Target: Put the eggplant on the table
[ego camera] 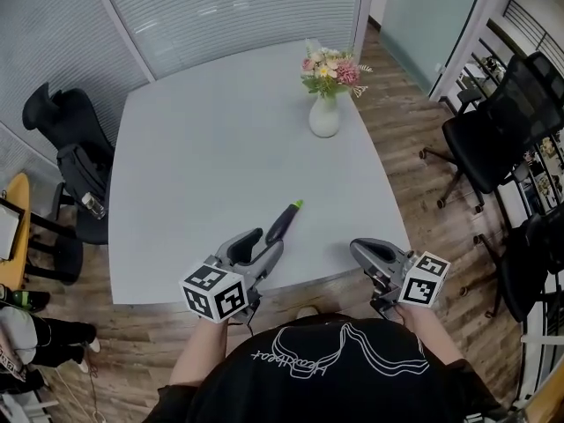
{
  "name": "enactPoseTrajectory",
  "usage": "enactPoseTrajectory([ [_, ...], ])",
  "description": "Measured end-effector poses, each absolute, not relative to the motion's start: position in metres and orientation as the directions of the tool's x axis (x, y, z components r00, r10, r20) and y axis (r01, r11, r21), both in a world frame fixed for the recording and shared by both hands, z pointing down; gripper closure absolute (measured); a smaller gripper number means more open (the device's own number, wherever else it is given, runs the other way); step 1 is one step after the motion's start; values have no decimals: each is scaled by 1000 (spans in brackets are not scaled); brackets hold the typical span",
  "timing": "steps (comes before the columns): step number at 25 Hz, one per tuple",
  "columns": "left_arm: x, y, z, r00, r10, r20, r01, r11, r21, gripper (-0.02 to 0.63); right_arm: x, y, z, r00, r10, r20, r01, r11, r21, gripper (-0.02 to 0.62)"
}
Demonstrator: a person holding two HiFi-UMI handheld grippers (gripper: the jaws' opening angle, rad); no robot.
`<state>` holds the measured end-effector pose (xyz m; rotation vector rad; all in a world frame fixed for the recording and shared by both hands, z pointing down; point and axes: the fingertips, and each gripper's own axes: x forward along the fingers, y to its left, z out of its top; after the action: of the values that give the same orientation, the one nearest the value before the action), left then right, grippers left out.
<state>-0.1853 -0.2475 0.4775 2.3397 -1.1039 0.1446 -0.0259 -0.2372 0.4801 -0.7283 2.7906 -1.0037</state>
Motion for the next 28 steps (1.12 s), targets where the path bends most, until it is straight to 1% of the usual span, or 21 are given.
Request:
enactPoseTrajectory([
  [2,-173,-233,467,717,-638,281,-683,-564,463,426,-35,-234,477,-897,-436,73,-387,696,-605,586],
  [3,-167,-227,466,741,-614,272,-658,-582,478,443,-40,-232,477,-904,-422,73,-379,708,-597,586],
  [6,-158,-216,477,767,-573,290,-632,-592,500,516,-58,-226,479,-923,-378,76,-349,735,-581,586],
  [8,-156,-212,486,771,-559,306,-628,-586,511,548,-68,-222,482,-935,-344,85,-328,748,-577,586],
  [10,-155,-209,489,783,-549,292,-610,-591,527,569,-73,-220,483,-942,-322,94,-315,758,-571,586],
  [13,-156,-207,488,797,-542,267,-588,-596,546,584,-76,-220,482,-946,-312,91,-306,763,-569,586],
  [18,-155,-208,484,797,-547,258,-589,-604,537,588,-77,-215,487,-948,-298,112,-308,768,-562,587],
  [25,-158,-216,485,802,-547,240,-571,-584,577,592,-71,-221,493,-935,-329,134,-344,741,-577,587],
  [28,-151,-215,484,815,-529,236,-555,-597,580,592,-67,-218,495,-933,-329,149,-351,732,-583,586],
])
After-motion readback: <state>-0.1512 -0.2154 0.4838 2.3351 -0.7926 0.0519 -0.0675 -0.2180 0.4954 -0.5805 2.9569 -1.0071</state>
